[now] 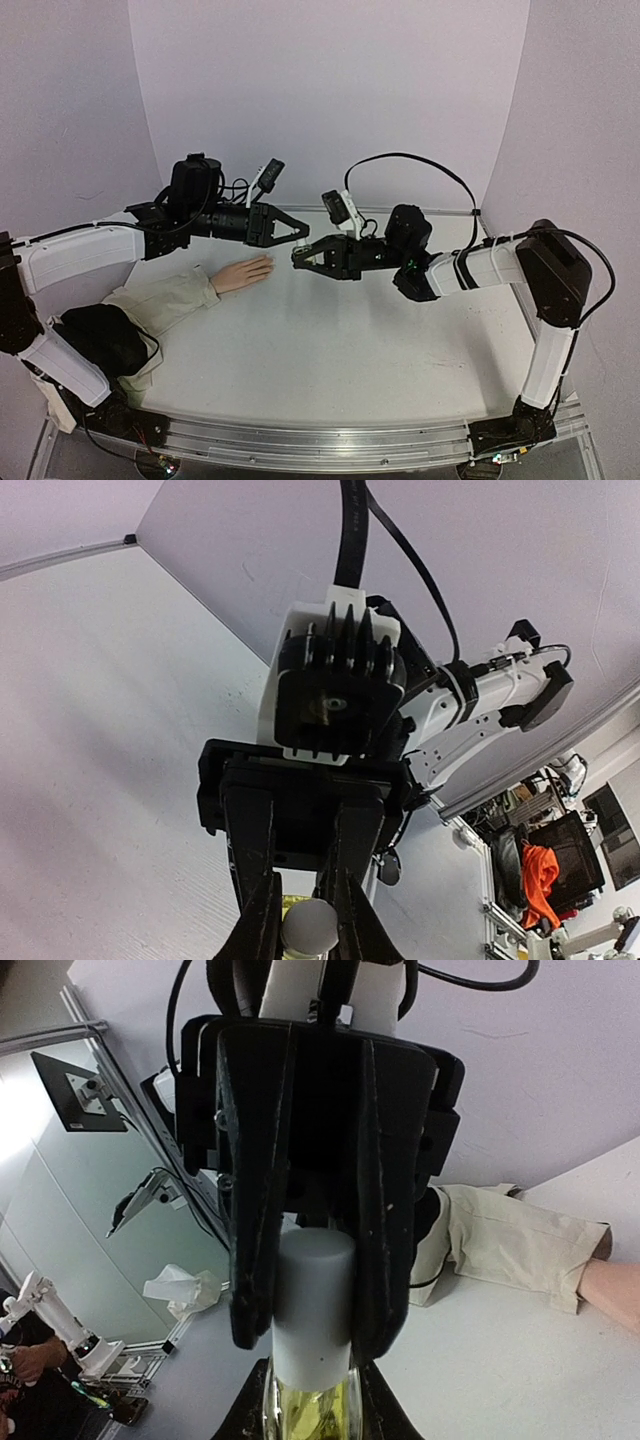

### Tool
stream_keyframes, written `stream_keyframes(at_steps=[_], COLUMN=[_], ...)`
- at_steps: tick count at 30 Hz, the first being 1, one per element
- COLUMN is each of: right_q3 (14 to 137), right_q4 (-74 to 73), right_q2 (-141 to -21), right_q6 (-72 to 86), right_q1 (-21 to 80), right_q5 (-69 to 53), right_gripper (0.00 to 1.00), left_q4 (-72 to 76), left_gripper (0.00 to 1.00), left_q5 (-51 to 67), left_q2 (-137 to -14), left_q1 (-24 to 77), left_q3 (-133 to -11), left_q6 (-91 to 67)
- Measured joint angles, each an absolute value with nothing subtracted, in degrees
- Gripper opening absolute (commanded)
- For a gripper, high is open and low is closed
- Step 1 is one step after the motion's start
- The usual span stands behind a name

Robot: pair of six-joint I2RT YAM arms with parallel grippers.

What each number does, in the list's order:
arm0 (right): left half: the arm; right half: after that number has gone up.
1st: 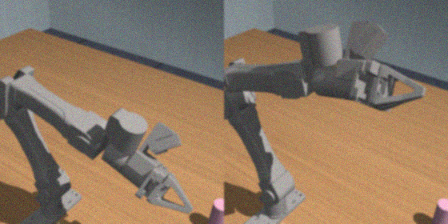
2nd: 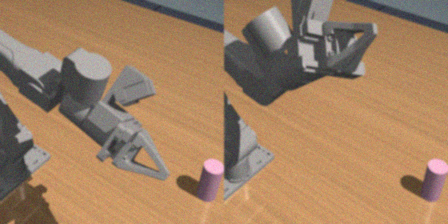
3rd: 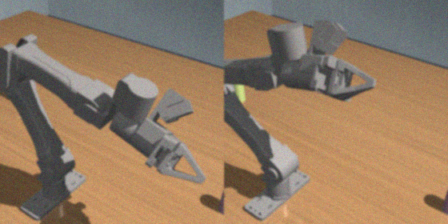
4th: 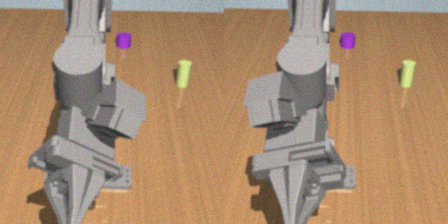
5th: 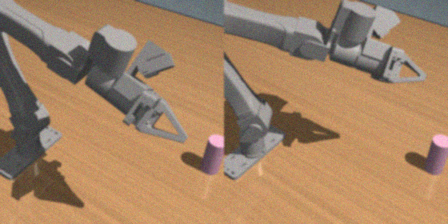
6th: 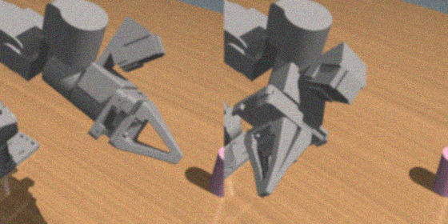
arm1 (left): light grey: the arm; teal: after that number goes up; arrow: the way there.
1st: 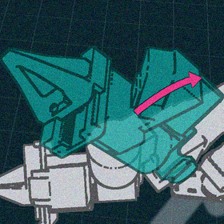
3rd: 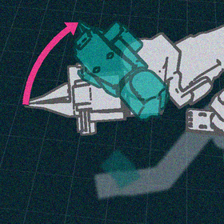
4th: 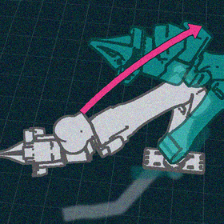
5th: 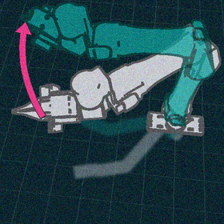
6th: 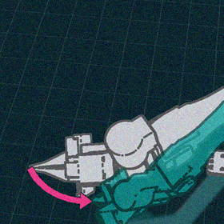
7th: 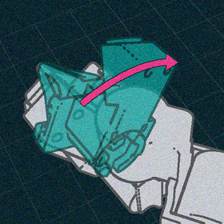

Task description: Paint the nails

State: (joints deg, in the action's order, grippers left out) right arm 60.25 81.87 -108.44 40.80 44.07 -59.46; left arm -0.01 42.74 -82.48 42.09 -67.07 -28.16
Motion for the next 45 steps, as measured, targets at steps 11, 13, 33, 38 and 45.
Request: stream_keyframes(at_steps=[11, 13, 33, 38, 45], right_q3=[60.7, 61.1, 60.9, 60.7, 60.3], right_q4=[52.8, 56.8, 48.2, 47.1, 48.4], right_q2=[-101.3, -104.7, -101.8, -100.4, -99.7], right_q6=[7.9, -0.3, -0.8, 6.4, 12.6], right_q1=[55.8, 59.7, 53.8, 49.3, 49.6], right_q5=[-1.6, 13.8, -2.9, -18.8, -29.9], right_gripper=[0.00, 0.00, 0.00, 0.00, 0.00], left_q4=[-6.5, -10.0, -8.8, -2.4, 3.2], left_gripper=[0.00, 0.00, 0.76, 0.71, 0.57], left_q5=[19.3, 14.7, 23.7, 30.0, 37.5], left_q2=[-82.8, -83.4, -78.9, -77.1, -79.1], left_q1=[43.6, 44.6, 41.1, 39.6, 39.7], left_q3=[-67.9, -68.9, -63.8, -61.3, -61.5], left_q6=[-27.1, -27.5, -29.5, -31.1, -32.1])
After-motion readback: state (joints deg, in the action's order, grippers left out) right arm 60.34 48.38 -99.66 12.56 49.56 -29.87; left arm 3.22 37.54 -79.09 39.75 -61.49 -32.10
